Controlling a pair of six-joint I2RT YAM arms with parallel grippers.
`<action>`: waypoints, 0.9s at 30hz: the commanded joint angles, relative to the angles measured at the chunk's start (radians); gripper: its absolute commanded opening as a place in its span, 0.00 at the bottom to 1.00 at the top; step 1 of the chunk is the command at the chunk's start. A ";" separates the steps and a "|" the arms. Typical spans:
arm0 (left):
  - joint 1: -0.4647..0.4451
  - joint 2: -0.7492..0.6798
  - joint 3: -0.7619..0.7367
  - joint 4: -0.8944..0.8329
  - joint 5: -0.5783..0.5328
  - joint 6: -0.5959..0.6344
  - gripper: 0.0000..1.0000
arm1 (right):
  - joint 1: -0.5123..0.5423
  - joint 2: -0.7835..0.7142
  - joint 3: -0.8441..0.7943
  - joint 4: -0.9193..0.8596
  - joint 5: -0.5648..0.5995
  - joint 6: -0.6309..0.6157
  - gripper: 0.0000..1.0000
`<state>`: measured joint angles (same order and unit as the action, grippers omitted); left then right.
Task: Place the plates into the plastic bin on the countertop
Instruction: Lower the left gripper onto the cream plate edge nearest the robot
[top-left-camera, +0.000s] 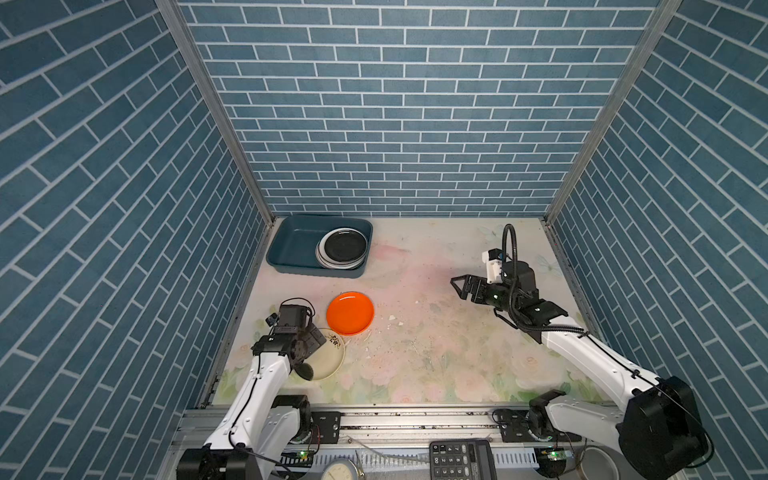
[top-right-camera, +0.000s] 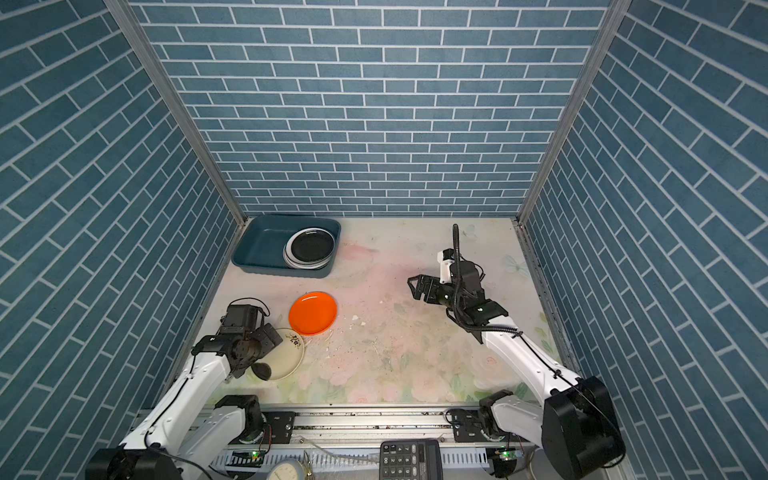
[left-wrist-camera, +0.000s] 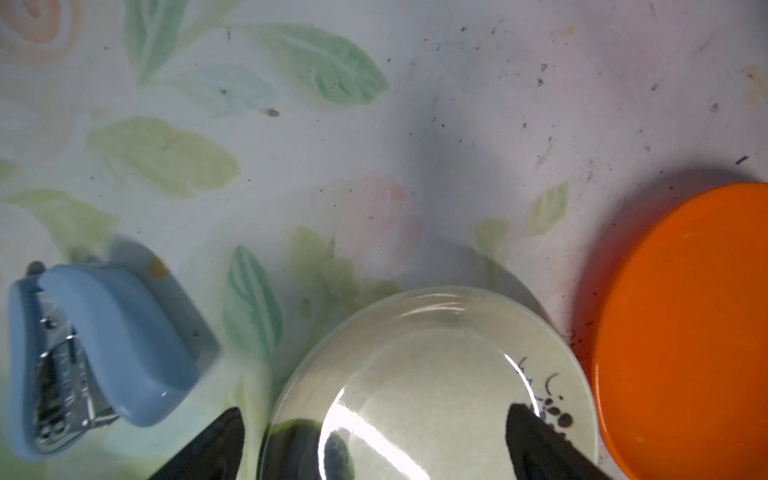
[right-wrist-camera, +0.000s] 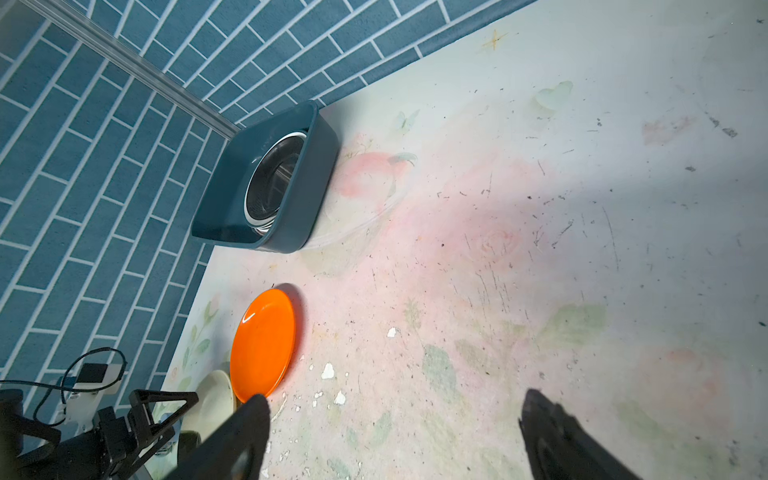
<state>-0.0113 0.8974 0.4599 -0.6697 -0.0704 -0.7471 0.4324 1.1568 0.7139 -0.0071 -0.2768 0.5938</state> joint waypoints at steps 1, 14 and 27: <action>0.007 0.010 -0.012 0.045 0.046 0.017 1.00 | -0.010 -0.010 -0.021 0.024 -0.004 -0.020 0.94; 0.010 0.054 -0.029 0.098 0.095 0.048 0.99 | -0.031 -0.013 -0.028 0.023 -0.009 -0.011 0.94; 0.007 0.102 -0.072 0.226 0.216 0.028 1.00 | -0.043 0.006 -0.025 0.034 -0.022 0.001 0.93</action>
<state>-0.0067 0.9928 0.4271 -0.4736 0.0990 -0.7044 0.3962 1.1561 0.6941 0.0078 -0.2878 0.5953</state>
